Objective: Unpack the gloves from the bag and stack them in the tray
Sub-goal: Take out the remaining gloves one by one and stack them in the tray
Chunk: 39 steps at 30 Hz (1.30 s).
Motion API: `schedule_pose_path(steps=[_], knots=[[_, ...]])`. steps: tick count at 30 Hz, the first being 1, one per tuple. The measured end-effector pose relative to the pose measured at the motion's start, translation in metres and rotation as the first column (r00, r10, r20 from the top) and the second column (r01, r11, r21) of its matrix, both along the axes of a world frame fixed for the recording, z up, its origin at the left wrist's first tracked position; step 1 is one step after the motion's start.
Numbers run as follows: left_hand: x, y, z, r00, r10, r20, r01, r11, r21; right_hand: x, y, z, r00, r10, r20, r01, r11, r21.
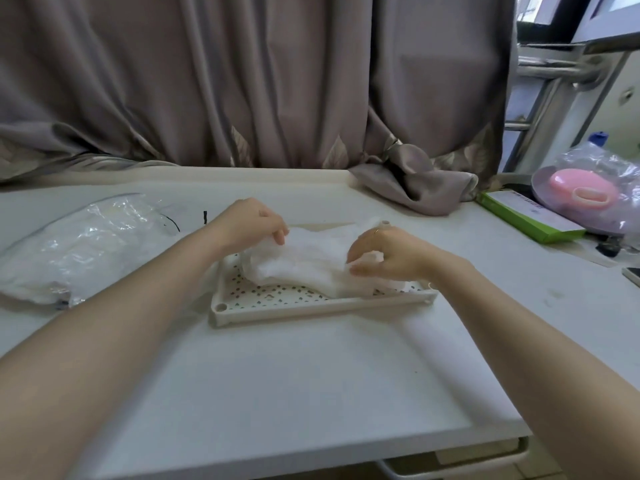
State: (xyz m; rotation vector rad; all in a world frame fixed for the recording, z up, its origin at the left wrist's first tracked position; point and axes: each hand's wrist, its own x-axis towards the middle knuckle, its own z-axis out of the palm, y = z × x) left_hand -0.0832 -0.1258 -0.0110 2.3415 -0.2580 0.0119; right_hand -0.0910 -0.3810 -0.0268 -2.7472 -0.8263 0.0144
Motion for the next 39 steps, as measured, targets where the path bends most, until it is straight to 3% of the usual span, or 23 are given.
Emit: schedule_pose_path(steps=[3, 7, 9, 11, 13, 15, 18, 20, 25, 29, 32, 34, 35, 37, 38, 39], knots=[[-0.004, -0.001, -0.003, 0.990, 0.040, 0.136, -0.077, 0.958, 0.278, -0.006, 0.004, 0.006, 0.991, -0.050, 0.126, 0.068, 0.987, -0.145], [-0.004, 0.000, -0.010, 0.999, 0.042, 0.028, -0.050, 0.843, 0.536, -0.011, 0.014, 0.011, 0.955, -0.285, 0.080, 0.296, 0.924, -0.241], [-0.002, -0.006, -0.009, 0.993, 0.003, 0.122, -0.083, 0.751, 0.655, -0.011, 0.018, 0.012, 0.900, -0.336, 0.278, 0.386, 0.910, -0.150], [-0.002, -0.017, -0.004, 0.963, -0.070, 0.260, -0.117, 0.761, 0.638, -0.012, 0.025, 0.010, 0.854, -0.324, 0.406, 0.330, 0.942, 0.058], [-0.002, -0.028, -0.002, 0.945, -0.144, 0.294, -0.064, 0.800, 0.597, -0.008, 0.035, 0.005, 0.913, -0.184, 0.365, 0.182, 0.983, 0.040], [0.000, -0.035, -0.009, 0.953, -0.227, 0.200, 0.023, 0.714, 0.699, -0.005, 0.049, -0.010, 0.967, -0.088, 0.237, 0.126, 0.981, -0.147], [-0.001, -0.033, -0.024, 0.993, -0.104, -0.047, 0.100, 0.595, 0.797, 0.004, 0.050, -0.029, 0.973, -0.209, 0.095, 0.228, 0.920, -0.320], [-0.002, -0.024, -0.032, 0.994, 0.013, -0.111, 0.080, 0.610, 0.789, 0.012, 0.041, -0.032, 0.949, -0.314, 0.023, 0.305, 0.897, -0.319], [0.003, -0.011, -0.050, 0.995, 0.051, -0.087, 0.041, 0.577, 0.815, 0.009, 0.025, -0.022, 0.880, -0.449, -0.154, 0.404, 0.879, -0.255], [-0.001, -0.006, -0.047, 0.998, 0.022, -0.062, 0.028, 0.712, 0.702, 0.001, 0.035, -0.016, 0.892, -0.437, -0.112, 0.390, 0.872, -0.297], [-0.019, 0.012, -0.038, 0.968, -0.099, 0.232, -0.024, 0.878, 0.477, -0.011, 0.063, -0.009, 0.924, -0.383, 0.018, 0.378, 0.900, -0.216], [-0.036, 0.033, -0.028, 0.867, -0.130, 0.480, -0.002, 0.965, 0.264, -0.023, 0.090, 0.002, 0.941, -0.318, 0.118, 0.321, 0.947, 0.001], [-0.042, 0.046, -0.025, 0.794, -0.124, 0.595, -0.021, 0.973, 0.230, -0.029, 0.104, 0.007, 0.938, -0.298, 0.176, 0.275, 0.951, 0.144], [-0.048, 0.077, -0.028, 0.648, -0.035, 0.761, -0.243, 0.937, 0.251, -0.038, 0.141, 0.012, 0.927, -0.249, 0.281, 0.145, 0.928, 0.344], [-0.047, 0.089, -0.032, 0.625, 0.030, 0.780, -0.369, 0.892, 0.261, -0.041, 0.156, 0.013, 0.927, -0.219, 0.303, 0.093, 0.920, 0.380], [-0.048, 0.104, -0.038, 0.657, 0.100, 0.748, -0.443, 0.853, 0.276, -0.044, 0.177, 0.011, 0.935, -0.173, 0.310, 0.045, 0.924, 0.380]])
